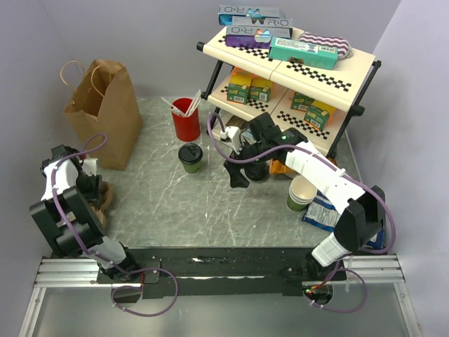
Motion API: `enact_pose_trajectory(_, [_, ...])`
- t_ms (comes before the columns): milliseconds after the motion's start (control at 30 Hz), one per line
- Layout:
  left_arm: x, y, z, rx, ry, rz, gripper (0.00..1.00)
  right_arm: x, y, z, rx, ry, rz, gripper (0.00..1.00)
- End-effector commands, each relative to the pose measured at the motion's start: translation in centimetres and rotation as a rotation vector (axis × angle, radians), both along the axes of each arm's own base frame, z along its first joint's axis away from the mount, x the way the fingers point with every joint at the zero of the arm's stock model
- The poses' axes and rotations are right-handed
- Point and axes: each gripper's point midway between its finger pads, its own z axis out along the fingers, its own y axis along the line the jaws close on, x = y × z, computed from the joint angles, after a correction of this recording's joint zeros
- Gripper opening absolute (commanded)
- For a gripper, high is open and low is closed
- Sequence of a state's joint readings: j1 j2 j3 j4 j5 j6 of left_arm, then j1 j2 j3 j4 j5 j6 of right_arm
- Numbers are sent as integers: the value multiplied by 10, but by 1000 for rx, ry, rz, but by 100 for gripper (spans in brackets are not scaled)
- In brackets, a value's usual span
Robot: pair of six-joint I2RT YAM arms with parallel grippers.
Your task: Pack the takeout coffee
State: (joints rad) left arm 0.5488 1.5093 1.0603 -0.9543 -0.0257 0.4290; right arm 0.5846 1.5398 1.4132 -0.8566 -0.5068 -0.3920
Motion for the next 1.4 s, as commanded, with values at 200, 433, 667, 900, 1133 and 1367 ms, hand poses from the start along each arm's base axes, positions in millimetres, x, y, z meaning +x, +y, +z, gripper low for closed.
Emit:
enact_pose_trajectory(200, [-7,-1,13,17,-9,0,36,45,59,127,269,-303,132,97])
enact_pose_trajectory(433, [-20,-8,38,34,-32,-32,29,58,99,163,368,-357,161,97])
enact_pose_trajectory(667, [-22,-2,64,105,-70,-59,15,51,115,161,398,-311,173,97])
enact_pose_trajectory(900, [-26,-21,58,-57,-67,-69,1,46,113,158,402,-292,168,96])
enact_pose_trajectory(1133, [-29,-1,74,23,-84,-105,1,44,111,152,392,-283,161,96])
enact_pose_trajectory(1367, [-25,-28,79,-179,-117,-137,1,46,114,149,391,-270,156,97])
